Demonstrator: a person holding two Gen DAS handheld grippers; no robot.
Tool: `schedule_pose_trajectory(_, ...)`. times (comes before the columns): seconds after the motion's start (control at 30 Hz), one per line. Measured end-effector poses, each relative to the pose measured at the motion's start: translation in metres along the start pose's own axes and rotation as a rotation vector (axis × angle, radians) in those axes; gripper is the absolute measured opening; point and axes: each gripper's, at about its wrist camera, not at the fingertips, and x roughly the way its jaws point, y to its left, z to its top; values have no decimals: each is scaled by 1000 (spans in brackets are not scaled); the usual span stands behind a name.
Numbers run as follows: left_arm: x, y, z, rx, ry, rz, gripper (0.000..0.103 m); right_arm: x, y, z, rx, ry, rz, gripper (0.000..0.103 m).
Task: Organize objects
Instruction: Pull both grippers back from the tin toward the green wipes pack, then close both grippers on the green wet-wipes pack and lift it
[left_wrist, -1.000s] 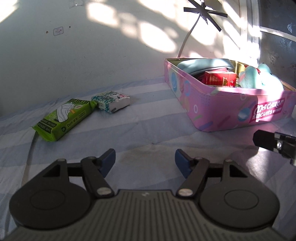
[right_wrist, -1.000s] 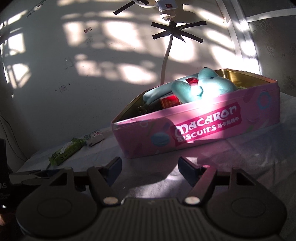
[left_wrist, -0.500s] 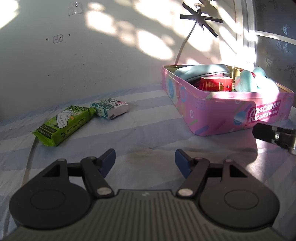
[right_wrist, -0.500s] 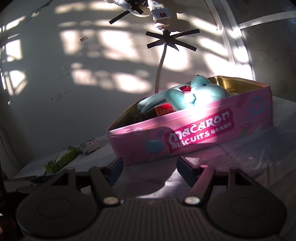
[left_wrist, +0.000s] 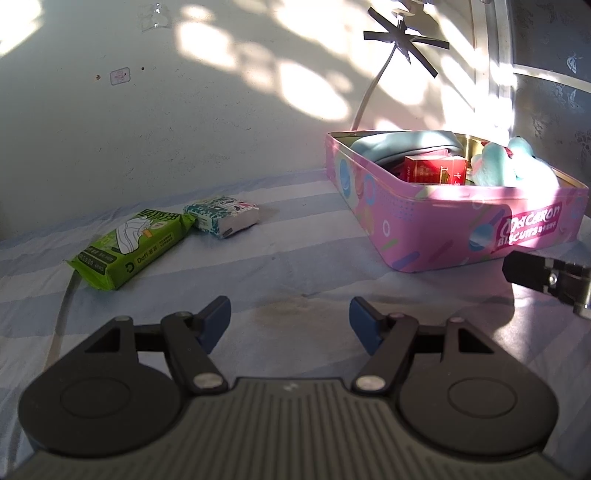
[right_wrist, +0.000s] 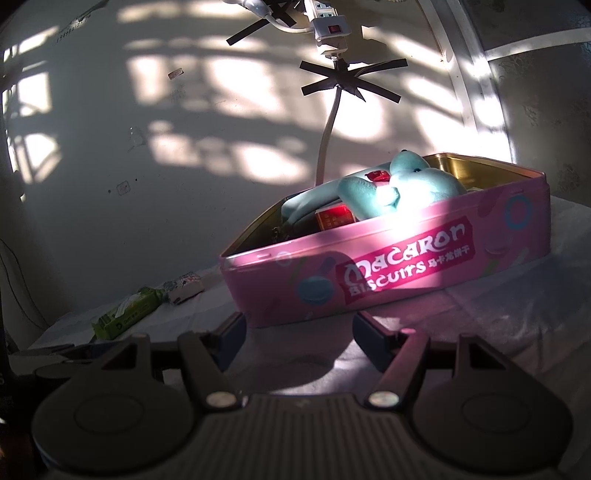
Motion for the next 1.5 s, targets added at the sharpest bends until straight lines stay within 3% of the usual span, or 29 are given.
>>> schedule_pose_trajectory(0.17,-1,11,1,-18,17,5,73,0,7,0,-43,16,13,67)
schedule_pose_trajectory(0.37,-6,72,0,-95,15,106,73,5,36,5,-143,65,130,67)
schedule_pose_trajectory(0.47,-6,120,4,-180,11,216,73,16,67,9,-230,105,216,67)
schedule_pose_trajectory(0.63,-8,184,-4,-415,-3,288,73,59,128,26,-327,176,382,66)
schedule_pose_trajectory(0.77,-4,205,-12,-555,10,258,72,122,178,44,-352,252,435,62)
schedule_pose_trajectory(0.9,-1,210,-12,-585,8,261,72,200,218,57,-333,330,412,60)
schedule_pose_trajectory(1.0,4,213,-10,-583,19,259,72,238,241,57,-385,338,355,60)
schedule_pose_trajectory(1.13,7,217,-8,-588,22,240,72,281,246,53,-344,461,338,59)
schedule_pose_trajectory(1.33,7,216,-9,-593,18,157,72,265,219,46,-228,546,431,44)
schedule_pose_trajectory(1.4,9,214,-9,-596,26,107,72,247,207,40,-203,565,466,44)
schedule_pose_trajectory(1.5,8,216,-9,-614,10,104,72,219,192,32,-217,549,495,44)
